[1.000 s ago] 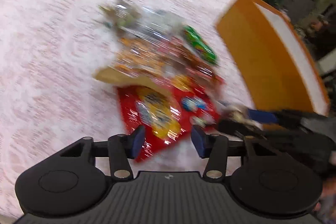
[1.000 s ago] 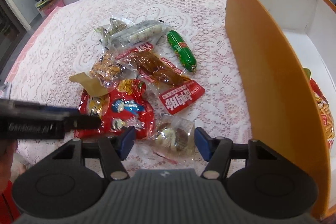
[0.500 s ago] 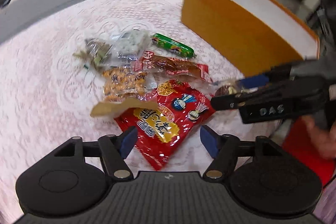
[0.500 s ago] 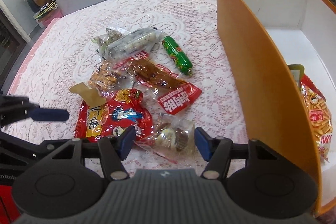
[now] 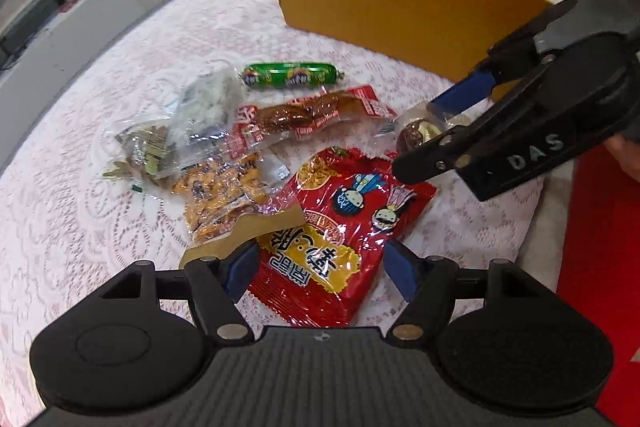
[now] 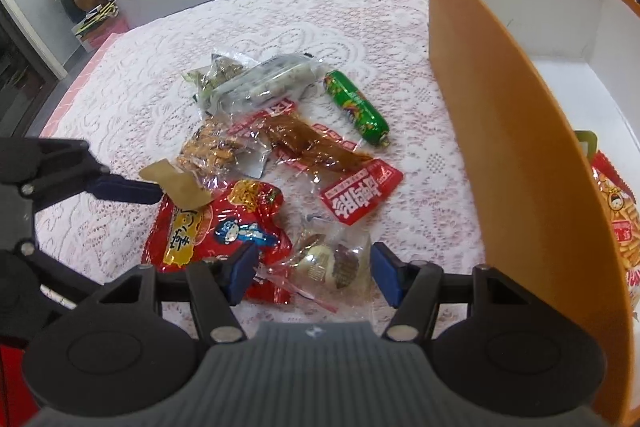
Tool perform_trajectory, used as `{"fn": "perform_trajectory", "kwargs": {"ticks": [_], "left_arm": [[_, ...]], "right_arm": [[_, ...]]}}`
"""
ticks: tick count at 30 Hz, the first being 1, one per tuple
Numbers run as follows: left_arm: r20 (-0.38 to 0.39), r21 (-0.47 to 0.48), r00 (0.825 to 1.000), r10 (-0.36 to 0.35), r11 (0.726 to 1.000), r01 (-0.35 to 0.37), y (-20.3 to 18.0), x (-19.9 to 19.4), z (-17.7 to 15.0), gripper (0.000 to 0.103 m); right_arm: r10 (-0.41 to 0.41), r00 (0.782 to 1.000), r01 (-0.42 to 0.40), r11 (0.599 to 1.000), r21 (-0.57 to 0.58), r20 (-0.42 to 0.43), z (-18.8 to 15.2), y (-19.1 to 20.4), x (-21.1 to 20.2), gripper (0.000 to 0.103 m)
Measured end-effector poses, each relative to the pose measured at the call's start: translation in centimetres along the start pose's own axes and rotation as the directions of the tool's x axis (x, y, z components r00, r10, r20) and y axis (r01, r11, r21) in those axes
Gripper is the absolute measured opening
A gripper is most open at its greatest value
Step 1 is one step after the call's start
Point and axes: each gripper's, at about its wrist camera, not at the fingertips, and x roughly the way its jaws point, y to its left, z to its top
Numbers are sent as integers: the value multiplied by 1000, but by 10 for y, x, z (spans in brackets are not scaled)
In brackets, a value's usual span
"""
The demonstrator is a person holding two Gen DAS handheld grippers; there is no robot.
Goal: Organize snacks
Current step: 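Grasp the large red cartoon snack bag with the left tool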
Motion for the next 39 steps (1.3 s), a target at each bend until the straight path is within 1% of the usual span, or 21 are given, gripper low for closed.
{"fn": "perform_trajectory", "kwargs": {"ticks": [3,5,9,11,14,17,19,20,21,22,23,24,25,26,29,30,32,34,37,38,39], "left_arm": [[-7,3,999,-50,999,50,7,7,3,84],[-12,10,998,-68,998,68,8,11,5,88],[-6,15,997,-81,997,81,5,18,6,90],[-7,0,997,-80,997,80,2,19,6,90],[-38,-46,997,-68,997,66,-3,17,10,85],[-48,-111,994,-100,989,94,-7,9,12,77],[-41,-159,990,-138,979,130,-9,3,11,77],[-39,-169,987,-155,975,146,-10,1,11,77],[-32,-165,987,-155,975,147,-11,-1,11,77],[-22,-146,991,-132,981,127,-14,-4,10,78],[-14,-110,996,-91,990,89,-18,-6,10,78],[-11,-70,999,-47,996,46,-21,-8,10,80],[-14,-39,1000,-19,999,18,-23,-8,9,83],[-25,-12,1000,-15,1000,15,-25,-8,9,84],[-34,56,998,-46,997,47,-31,-7,10,86],[-38,76,998,-43,996,46,-34,-5,10,86],[-53,115,999,-11,993,17,-39,3,9,86],[-79,130,997,13,992,-3,-41,13,8,86],[-86,131,995,54,991,-42,-40,23,5,87],[-82,128,995,53,991,-42,-38,24,4,88],[-76,122,996,48,992,-39,-37,26,4,91]], "right_arm": [[4,1000,-4,1000,-7,5,0,2,1,61],[0,1000,0,1000,-10,2,0,3,2,61],[3,1000,-3,1000,2,-3,0,0,5,61],[7,1000,-7,1000,8,-3,1,0,5,61],[3,1000,-3,1000,11,3,0,0,3,61],[-4,1000,4,1000,13,3,0,0,2,61],[-2,1000,2,1000,18,3,0,-1,1,61],[-1,1000,1,1000,19,3,0,-1,0,61],[-1,1000,1,1000,18,4,0,-1,0,61],[-2,1000,2,1000,18,4,0,-1,-1,61],[-1,1000,1,1000,18,4,0,-1,-1,61],[0,1000,0,1000,20,3,-1,-2,-2,61],[2,1000,-2,1000,23,0,-1,-2,-2,61],[3,1000,-3,1000,27,-3,-2,-3,-2,61],[6,1000,-6,999,38,-6,-2,-5,-3,61],[7,1000,-7,999,39,-6,-3,-5,-3,61],[9,1000,-8,999,42,-8,-3,-5,-3,61],[10,1000,-9,999,42,-12,-3,-5,-2,61],[13,1000,-12,999,44,-12,-3,-6,-2,61],[13,1000,-13,999,45,-12,-3,-6,-2,61],[14,1000,-14,999,47,-13,-3,-7,-1,61]]}}
